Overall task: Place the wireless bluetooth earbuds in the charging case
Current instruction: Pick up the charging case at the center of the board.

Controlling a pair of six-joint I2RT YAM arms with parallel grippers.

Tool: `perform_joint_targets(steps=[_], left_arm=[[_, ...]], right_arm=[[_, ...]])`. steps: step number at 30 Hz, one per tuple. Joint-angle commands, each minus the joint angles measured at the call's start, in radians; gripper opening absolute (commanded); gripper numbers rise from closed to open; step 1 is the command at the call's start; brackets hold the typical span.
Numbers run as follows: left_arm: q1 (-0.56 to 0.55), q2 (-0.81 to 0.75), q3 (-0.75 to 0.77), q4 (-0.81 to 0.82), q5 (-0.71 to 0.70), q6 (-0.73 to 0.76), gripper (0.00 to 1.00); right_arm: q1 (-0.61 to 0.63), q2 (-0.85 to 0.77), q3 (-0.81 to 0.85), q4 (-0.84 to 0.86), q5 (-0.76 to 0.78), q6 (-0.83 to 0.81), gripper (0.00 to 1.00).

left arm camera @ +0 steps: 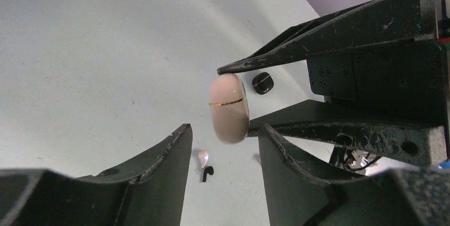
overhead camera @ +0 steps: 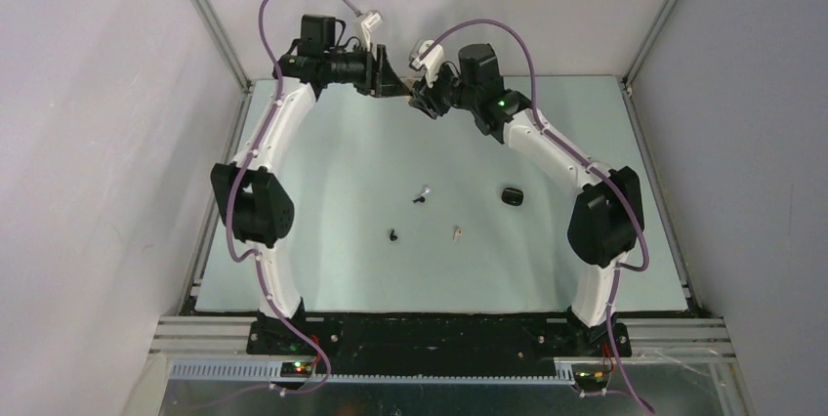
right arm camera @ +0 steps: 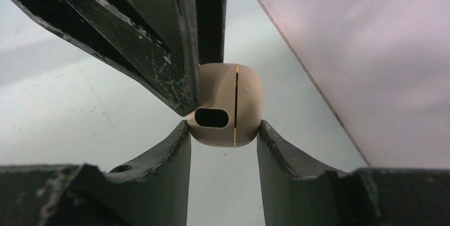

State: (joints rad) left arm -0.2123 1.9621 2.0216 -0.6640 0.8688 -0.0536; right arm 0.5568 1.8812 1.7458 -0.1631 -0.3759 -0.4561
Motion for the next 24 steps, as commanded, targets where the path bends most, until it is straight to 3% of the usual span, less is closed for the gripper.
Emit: perform_joint_targets(steps=[1, 5, 11, 13, 14, 17, 19, 22, 24], left_arm=[[-0.014, 0.011, -0.013, 0.052, 0.05, -0.015, 0.55], [-0.016, 0.013, -0.022, 0.082, 0.068, -0.02, 0.5], [-0.019, 0.013, -0.033, 0.113, 0.088, -0.026, 0.31], [-0.02, 0.011, -0.037, 0.115, 0.087, -0.026, 0.29], [-0.02, 0.011, -0.038, 0.115, 0.087, -0.027, 0.3], [-0.02, 0.009, -0.042, 0.115, 0.082, -0.03, 0.49], [-0.018, 0.009, -0.043, 0.115, 0.081, -0.035, 0.54], [-0.017, 0.005, -0.05, 0.116, 0.081, -0.042, 0.53], [-0.014, 0.005, -0.054, 0.115, 0.087, -0.046, 0.46]], right_arm=[[0.014, 0.003, 0.051, 0.041, -0.028, 0.007, 0.18], [0.019, 0.001, 0.05, 0.047, -0.029, 0.006, 0.18], [0.021, 0.0, 0.048, 0.058, -0.017, 0.005, 0.18], [0.022, -0.001, 0.047, 0.06, -0.012, 0.001, 0.18], [0.022, -0.002, 0.046, 0.065, -0.007, 0.0, 0.18], [0.023, -0.006, 0.039, 0.077, 0.005, 0.003, 0.18], [0.022, -0.01, 0.033, 0.085, 0.013, 0.006, 0.18], [0.024, -0.016, 0.02, 0.092, 0.033, 0.003, 0.17], [0.024, -0.019, 0.014, 0.091, 0.036, -0.003, 0.17]])
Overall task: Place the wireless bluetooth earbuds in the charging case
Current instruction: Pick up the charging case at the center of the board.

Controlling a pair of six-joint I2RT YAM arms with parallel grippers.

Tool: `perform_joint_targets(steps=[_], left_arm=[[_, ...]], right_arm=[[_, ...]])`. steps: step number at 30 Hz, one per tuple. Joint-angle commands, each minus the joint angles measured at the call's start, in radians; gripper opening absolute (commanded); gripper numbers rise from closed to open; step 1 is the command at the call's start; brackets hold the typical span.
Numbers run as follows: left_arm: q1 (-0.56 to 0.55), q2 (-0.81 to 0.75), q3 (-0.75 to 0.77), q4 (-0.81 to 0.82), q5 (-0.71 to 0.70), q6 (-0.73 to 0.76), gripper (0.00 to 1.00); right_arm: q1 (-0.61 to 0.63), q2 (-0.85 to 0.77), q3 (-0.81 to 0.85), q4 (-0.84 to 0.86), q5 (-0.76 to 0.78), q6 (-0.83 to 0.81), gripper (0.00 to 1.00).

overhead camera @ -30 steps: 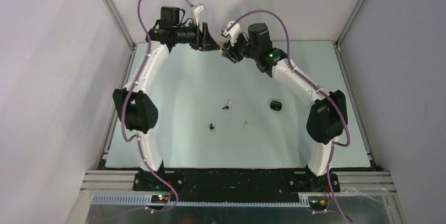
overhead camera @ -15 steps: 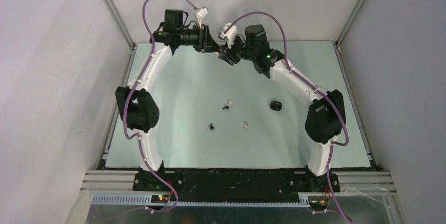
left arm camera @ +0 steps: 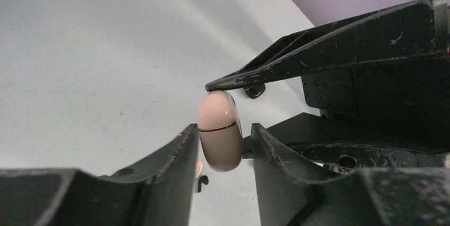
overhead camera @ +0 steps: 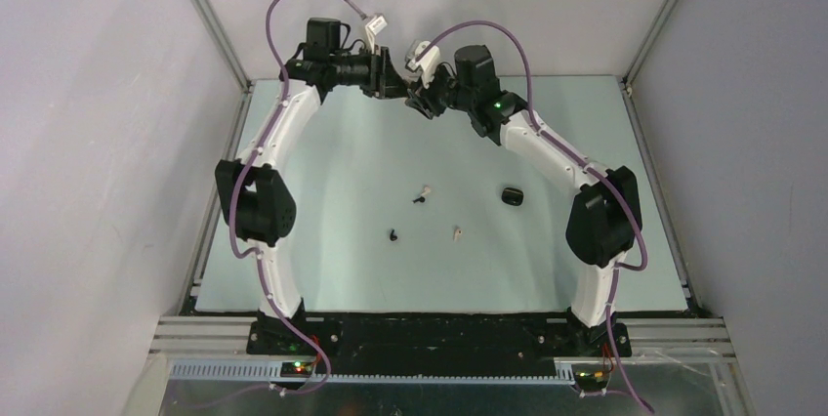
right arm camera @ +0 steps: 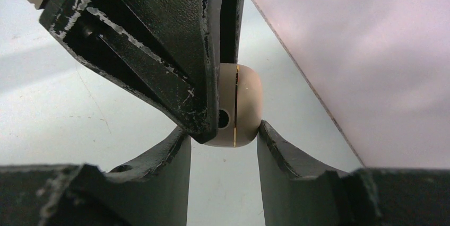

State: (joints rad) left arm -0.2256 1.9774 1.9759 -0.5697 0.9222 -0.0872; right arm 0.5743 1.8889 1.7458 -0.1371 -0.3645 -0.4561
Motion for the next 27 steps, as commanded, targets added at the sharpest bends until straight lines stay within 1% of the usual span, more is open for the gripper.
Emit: perform_joint_targets(steps=[1, 7, 8, 9, 10, 11, 12, 13, 14, 15, 16, 17, 18, 19, 20, 21, 22, 23, 24, 25, 27], left_arm=[[0.001, -0.011, -0.009, 0.021, 0.036, -0.014, 0.44], [0.006, -0.011, -0.012, 0.023, 0.06, -0.018, 0.3], [0.007, -0.01, -0.013, 0.023, 0.064, -0.019, 0.25], [0.007, -0.01, -0.013, 0.023, 0.071, -0.02, 0.22], [0.007, -0.009, -0.014, 0.025, 0.074, -0.019, 0.16], [0.007, -0.009, -0.014, 0.027, 0.08, -0.019, 0.13], [0.008, -0.009, -0.015, 0.029, 0.083, -0.019, 0.04], [0.009, -0.009, -0.017, 0.03, 0.086, -0.019, 0.01], [0.012, -0.012, -0.021, 0.031, 0.089, -0.02, 0.01], [0.014, -0.015, -0.024, 0.032, 0.099, -0.02, 0.0], [0.018, -0.02, -0.032, 0.033, 0.112, -0.016, 0.0], [0.021, -0.024, -0.038, 0.034, 0.127, -0.01, 0.0], [0.025, -0.035, -0.055, 0.033, 0.139, 0.013, 0.0], [0.028, -0.05, -0.066, 0.033, 0.164, 0.031, 0.0], [0.034, -0.059, -0.091, 0.034, 0.177, 0.08, 0.0], [0.036, -0.085, -0.105, 0.033, 0.207, 0.142, 0.0], [0.04, -0.101, -0.141, 0.034, 0.219, 0.18, 0.0], [0.041, -0.134, -0.182, 0.033, 0.247, 0.263, 0.0], [0.045, -0.152, -0.204, 0.033, 0.282, 0.307, 0.0], [0.047, -0.184, -0.251, 0.033, 0.303, 0.396, 0.0], [0.06, -0.216, -0.298, 0.033, 0.371, 0.494, 0.0]], right_arm=[[0.008, -0.028, 0.011, 0.063, 0.027, -0.003, 0.16], [0.01, -0.033, 0.003, 0.062, 0.032, -0.007, 0.16], [0.011, -0.033, 0.002, 0.062, 0.032, -0.008, 0.16], [0.011, -0.033, 0.002, 0.058, 0.032, -0.009, 0.16], [0.011, -0.031, 0.0, 0.055, 0.031, -0.011, 0.17], [0.011, -0.031, 0.002, 0.047, 0.026, -0.014, 0.19], [0.011, -0.03, 0.003, 0.043, 0.022, -0.015, 0.25], [0.01, -0.029, 0.008, 0.029, 0.015, -0.011, 0.31], [0.009, -0.028, 0.014, 0.02, 0.004, -0.007, 0.43], [0.007, -0.027, 0.034, -0.024, -0.014, -0.01, 0.5], [0.001, -0.026, 0.052, -0.055, -0.051, -0.01, 0.64], [-0.003, -0.026, 0.089, -0.134, -0.072, -0.002, 0.69], [-0.018, -0.028, 0.109, -0.175, -0.117, 0.007, 0.75], [-0.027, -0.034, 0.143, -0.247, -0.144, 0.025, 0.78], [-0.051, -0.037, 0.158, -0.287, -0.215, 0.029, 0.8], [-0.062, -0.044, 0.189, -0.369, -0.255, 0.025, 0.82], [-0.088, -0.047, 0.206, -0.449, -0.33, 0.022, 0.83], [-0.115, -0.05, 0.239, -0.49, -0.369, 0.016, 0.84], [-0.127, -0.051, 0.257, -0.561, -0.439, 0.015, 0.84], [-0.15, -0.046, 0.294, -0.592, -0.467, 0.031, 0.84], [-0.175, -0.031, 0.357, -0.662, -0.509, 0.093, 0.84]])
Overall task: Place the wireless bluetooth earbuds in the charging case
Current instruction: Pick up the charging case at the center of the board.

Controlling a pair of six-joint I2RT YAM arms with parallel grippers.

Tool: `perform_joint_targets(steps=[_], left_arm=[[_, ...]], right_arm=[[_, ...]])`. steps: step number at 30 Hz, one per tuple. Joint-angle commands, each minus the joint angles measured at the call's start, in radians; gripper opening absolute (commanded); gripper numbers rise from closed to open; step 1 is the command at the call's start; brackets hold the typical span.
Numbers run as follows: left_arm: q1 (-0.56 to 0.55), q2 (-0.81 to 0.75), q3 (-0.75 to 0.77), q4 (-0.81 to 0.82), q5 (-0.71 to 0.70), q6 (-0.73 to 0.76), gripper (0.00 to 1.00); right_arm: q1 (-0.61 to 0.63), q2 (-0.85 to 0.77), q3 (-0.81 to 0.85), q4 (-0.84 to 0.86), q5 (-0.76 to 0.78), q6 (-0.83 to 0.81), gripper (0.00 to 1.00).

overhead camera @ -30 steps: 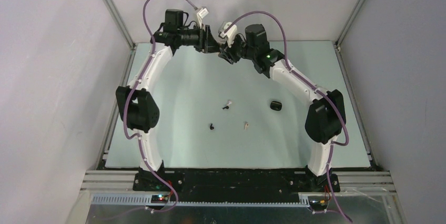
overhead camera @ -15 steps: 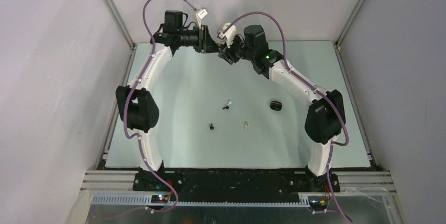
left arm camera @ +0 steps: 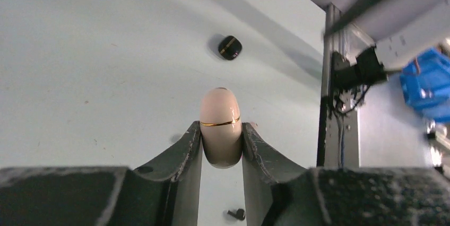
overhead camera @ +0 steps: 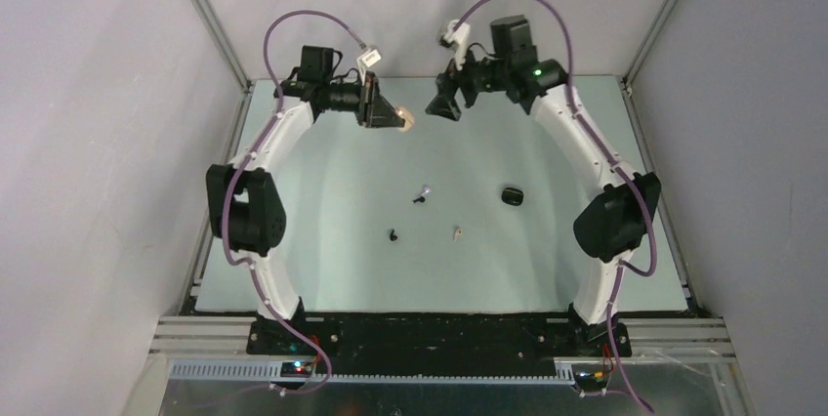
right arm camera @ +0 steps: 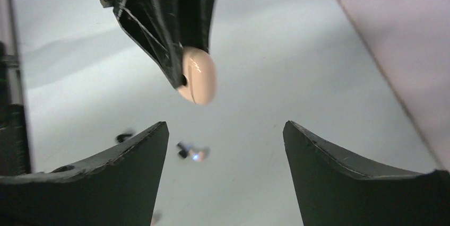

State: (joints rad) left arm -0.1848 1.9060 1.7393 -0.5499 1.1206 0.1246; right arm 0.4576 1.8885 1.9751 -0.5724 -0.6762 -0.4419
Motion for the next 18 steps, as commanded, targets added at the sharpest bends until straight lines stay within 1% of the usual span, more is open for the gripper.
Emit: perform_joint_targets(steps=[1, 2, 3, 4, 5, 6, 7, 8, 10, 11, 12, 13, 15, 18], left_arm=[[0.03, -0.15, -0.071, 0.012, 0.217, 0.301, 0.0], [0.039, -0.16, -0.082, 0.012, 0.232, 0.326, 0.0], [0.04, -0.167, -0.089, 0.012, 0.236, 0.34, 0.0], [0.038, -0.191, -0.114, 0.013, 0.228, 0.38, 0.0], [0.033, -0.208, -0.13, 0.013, 0.194, 0.406, 0.0], [0.017, -0.241, -0.165, 0.013, 0.168, 0.451, 0.0], [0.008, -0.257, -0.18, 0.013, 0.114, 0.466, 0.0], [-0.011, -0.284, -0.2, 0.013, 0.092, 0.478, 0.0], [-0.038, -0.309, -0.207, 0.013, 0.063, 0.447, 0.0], [-0.046, -0.328, -0.209, 0.013, 0.067, 0.437, 0.0], [-0.061, -0.342, -0.221, 0.013, 0.082, 0.437, 0.0], [-0.066, -0.374, -0.233, 0.013, 0.088, 0.469, 0.0], [-0.081, -0.42, -0.277, 0.014, 0.104, 0.535, 0.0], [-0.082, -0.449, -0.312, 0.013, 0.119, 0.56, 0.0]], right_arm=[[-0.067, -0.021, 0.149, -0.28, -0.223, 0.09, 0.83], [-0.082, -0.001, 0.193, -0.311, -0.244, 0.074, 0.83], [-0.09, 0.009, 0.228, -0.387, -0.308, 0.017, 0.83], [-0.107, 0.026, 0.235, -0.42, -0.344, -0.017, 0.82], [-0.115, 0.03, 0.237, -0.466, -0.397, -0.075, 0.82], [-0.129, 0.036, 0.233, -0.484, -0.419, -0.1, 0.81], [-0.134, 0.037, 0.222, -0.511, -0.452, -0.149, 0.8], [-0.143, 0.036, 0.216, -0.517, -0.464, -0.167, 0.78], [-0.147, 0.024, 0.198, -0.503, -0.504, -0.185, 0.77], [-0.146, 0.008, 0.178, -0.463, -0.517, -0.169, 0.77], [-0.141, -0.004, 0.163, -0.438, -0.537, -0.158, 0.77], [-0.124, -0.031, 0.129, -0.388, -0.538, -0.154, 0.77], [-0.08, -0.078, 0.077, -0.343, -0.5, -0.189, 0.78], [-0.013, -0.141, -0.001, -0.289, -0.392, -0.232, 0.79]])
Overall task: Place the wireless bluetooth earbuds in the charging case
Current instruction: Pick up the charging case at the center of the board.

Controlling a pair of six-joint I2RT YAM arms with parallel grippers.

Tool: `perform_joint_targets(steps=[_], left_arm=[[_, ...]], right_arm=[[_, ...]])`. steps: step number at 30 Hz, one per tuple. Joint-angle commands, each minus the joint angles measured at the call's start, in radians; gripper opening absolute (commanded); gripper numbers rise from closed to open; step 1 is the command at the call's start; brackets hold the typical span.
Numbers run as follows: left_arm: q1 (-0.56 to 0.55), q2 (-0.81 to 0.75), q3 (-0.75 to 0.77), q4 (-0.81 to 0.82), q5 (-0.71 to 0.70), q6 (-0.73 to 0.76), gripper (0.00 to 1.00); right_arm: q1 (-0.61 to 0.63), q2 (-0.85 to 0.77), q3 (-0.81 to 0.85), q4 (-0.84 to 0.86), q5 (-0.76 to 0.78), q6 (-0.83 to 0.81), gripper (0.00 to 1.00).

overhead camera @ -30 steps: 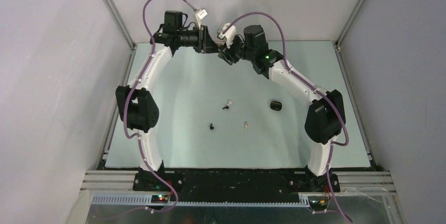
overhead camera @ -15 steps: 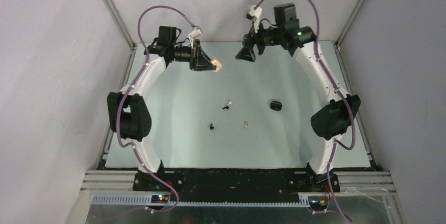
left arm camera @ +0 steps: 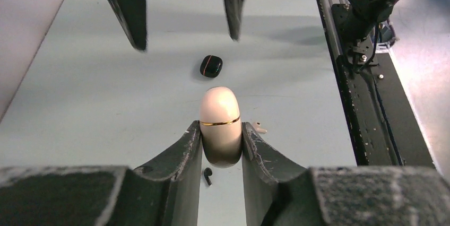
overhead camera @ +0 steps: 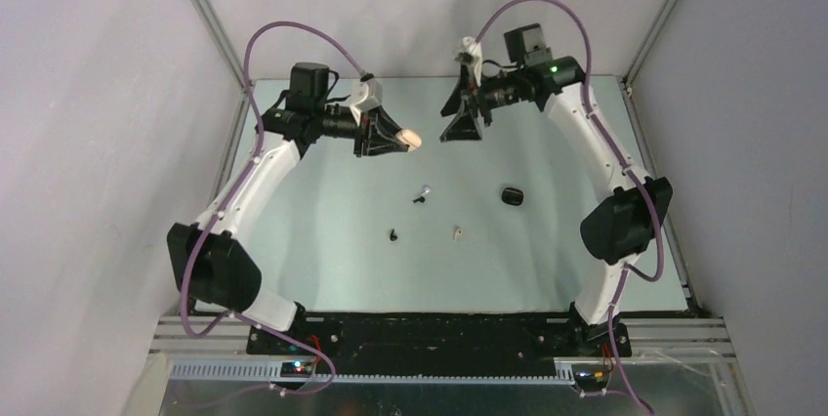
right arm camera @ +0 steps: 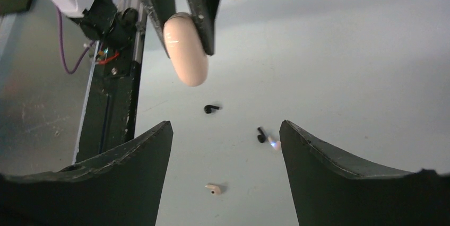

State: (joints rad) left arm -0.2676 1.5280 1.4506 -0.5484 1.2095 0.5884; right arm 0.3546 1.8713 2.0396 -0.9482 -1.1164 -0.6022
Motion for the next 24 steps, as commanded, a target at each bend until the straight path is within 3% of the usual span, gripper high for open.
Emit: perform_joint_targets(steps=[1, 3, 6, 10, 16, 24], left_arm=[[0.001, -0.079, -0.026, 0.011, 0.033, 0.098, 0.0], [0.0, -0.093, -0.045, 0.013, 0.047, 0.16, 0.0], [-0.006, -0.099, -0.064, 0.011, 0.049, 0.219, 0.0], [-0.026, -0.126, -0.126, 0.012, 0.009, 0.314, 0.0], [-0.031, -0.134, -0.135, 0.012, 0.003, 0.312, 0.0], [-0.03, -0.131, -0.122, 0.012, 0.003, 0.28, 0.0]], right_arm=[[0.122, -0.151, -0.097, 0.086, 0.064, -0.099, 0.79], [0.163, -0.182, -0.14, 0.078, 0.12, -0.145, 0.8], [0.187, -0.202, -0.202, 0.161, 0.163, -0.059, 0.79], [0.189, -0.134, -0.112, 0.076, 0.122, -0.062, 0.76], [0.2, -0.066, -0.053, 0.067, 0.109, -0.046, 0.73], [0.248, -0.044, -0.058, 0.02, 0.159, -0.14, 0.75]])
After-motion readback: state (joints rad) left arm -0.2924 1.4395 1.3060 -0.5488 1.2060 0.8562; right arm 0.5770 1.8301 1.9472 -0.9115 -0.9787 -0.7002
